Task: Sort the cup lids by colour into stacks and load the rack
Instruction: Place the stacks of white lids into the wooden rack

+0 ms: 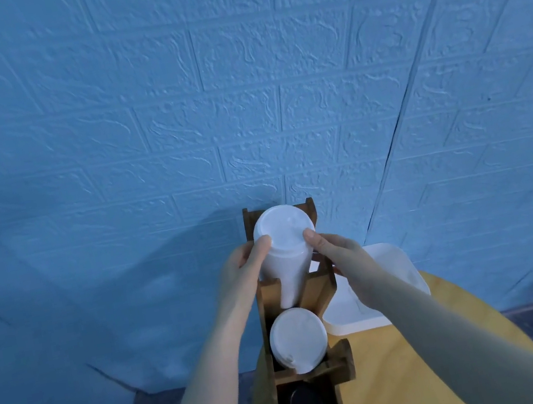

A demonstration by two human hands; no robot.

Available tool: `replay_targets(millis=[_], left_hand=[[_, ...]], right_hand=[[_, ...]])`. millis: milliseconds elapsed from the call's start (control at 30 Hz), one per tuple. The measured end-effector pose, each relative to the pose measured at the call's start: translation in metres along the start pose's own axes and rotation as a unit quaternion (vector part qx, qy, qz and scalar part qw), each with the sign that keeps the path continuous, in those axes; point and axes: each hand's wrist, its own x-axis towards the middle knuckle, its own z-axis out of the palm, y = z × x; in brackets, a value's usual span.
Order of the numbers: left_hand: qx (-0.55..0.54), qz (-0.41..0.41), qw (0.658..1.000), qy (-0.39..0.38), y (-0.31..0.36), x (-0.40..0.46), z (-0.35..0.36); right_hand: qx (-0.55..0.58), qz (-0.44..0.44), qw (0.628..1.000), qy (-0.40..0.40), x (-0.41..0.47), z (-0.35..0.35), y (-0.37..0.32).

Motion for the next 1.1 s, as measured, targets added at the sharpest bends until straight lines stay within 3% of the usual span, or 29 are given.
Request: replay_targets(millis=[500, 833, 1100], left_hand=[[-0.055, 0.022, 0.998, 0.008, 0.01, -0.012, 0.0], [-0.079, 0.102, 0.991, 0.015, 0.04, -0.066, -0.013], [-0.072, 0.08, 0.994, 0.002, 0.004, -0.126, -0.02]], right_hand=[[-0.024, -0.03, 0.999, 0.033, -0.007, -0.001, -0.008], [0.008, -0.097, 0.995, 0.023, -0.058, 0.006, -0.029], [0.029, -0.095, 0.995, -0.004, -0.11, 0.002, 0.017]])
